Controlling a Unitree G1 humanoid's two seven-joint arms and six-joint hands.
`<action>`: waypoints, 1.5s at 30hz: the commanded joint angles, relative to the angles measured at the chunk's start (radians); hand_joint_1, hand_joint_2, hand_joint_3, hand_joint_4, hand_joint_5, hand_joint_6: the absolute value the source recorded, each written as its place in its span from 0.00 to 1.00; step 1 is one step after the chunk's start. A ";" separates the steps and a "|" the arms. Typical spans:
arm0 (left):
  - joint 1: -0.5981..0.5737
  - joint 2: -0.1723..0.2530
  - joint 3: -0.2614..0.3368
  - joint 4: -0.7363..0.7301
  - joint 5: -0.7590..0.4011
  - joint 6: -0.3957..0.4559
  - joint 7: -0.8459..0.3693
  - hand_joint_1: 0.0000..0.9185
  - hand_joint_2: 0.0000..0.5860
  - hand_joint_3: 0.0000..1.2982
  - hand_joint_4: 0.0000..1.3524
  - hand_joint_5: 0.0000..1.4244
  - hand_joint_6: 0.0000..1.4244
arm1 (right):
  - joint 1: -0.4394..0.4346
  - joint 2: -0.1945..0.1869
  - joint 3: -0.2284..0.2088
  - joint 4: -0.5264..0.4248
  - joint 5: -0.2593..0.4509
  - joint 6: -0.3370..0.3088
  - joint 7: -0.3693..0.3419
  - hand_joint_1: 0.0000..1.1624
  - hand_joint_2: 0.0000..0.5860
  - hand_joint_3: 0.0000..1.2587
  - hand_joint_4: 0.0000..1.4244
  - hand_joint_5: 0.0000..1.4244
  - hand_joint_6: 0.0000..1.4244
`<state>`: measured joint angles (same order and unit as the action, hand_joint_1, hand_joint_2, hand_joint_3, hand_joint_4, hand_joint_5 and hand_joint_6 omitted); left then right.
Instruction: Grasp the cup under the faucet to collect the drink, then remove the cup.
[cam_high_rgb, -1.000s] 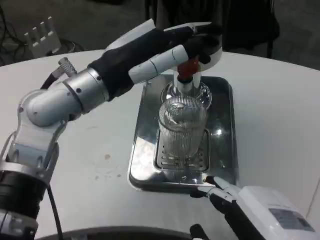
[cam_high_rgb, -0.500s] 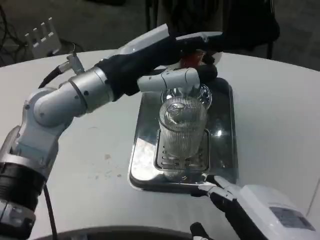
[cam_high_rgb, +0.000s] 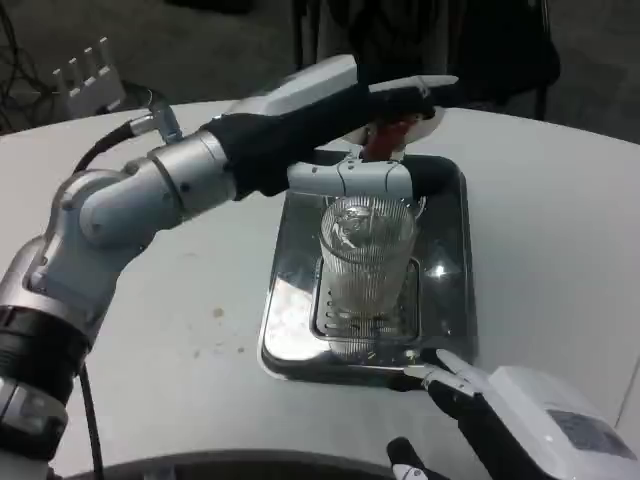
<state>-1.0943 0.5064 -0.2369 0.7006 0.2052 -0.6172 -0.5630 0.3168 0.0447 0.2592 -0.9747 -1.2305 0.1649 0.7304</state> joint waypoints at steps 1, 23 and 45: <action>0.031 0.018 -0.050 0.063 0.080 0.019 -0.018 0.00 0.13 0.10 0.05 0.10 0.19 | -0.008 0.006 0.000 0.013 0.011 0.008 0.000 0.36 0.88 0.19 0.05 0.07 0.07; 0.020 0.033 -0.066 0.091 0.110 -0.025 0.060 0.00 0.14 0.09 0.04 0.09 0.18 | -0.158 -0.002 -0.118 0.177 0.528 0.161 -0.317 0.51 0.41 0.00 0.00 0.08 0.11; 0.033 0.067 -0.059 0.061 0.107 -0.037 0.087 0.00 0.15 0.10 0.04 0.09 0.18 | -0.392 -0.081 -0.143 0.553 0.747 0.067 -0.600 0.66 0.33 0.00 0.00 0.01 0.05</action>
<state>-1.1082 0.5443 -0.2842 0.7399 0.2508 -0.6930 -0.4603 -0.0524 -0.0341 0.1191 -0.4561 -0.5051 0.2507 0.1561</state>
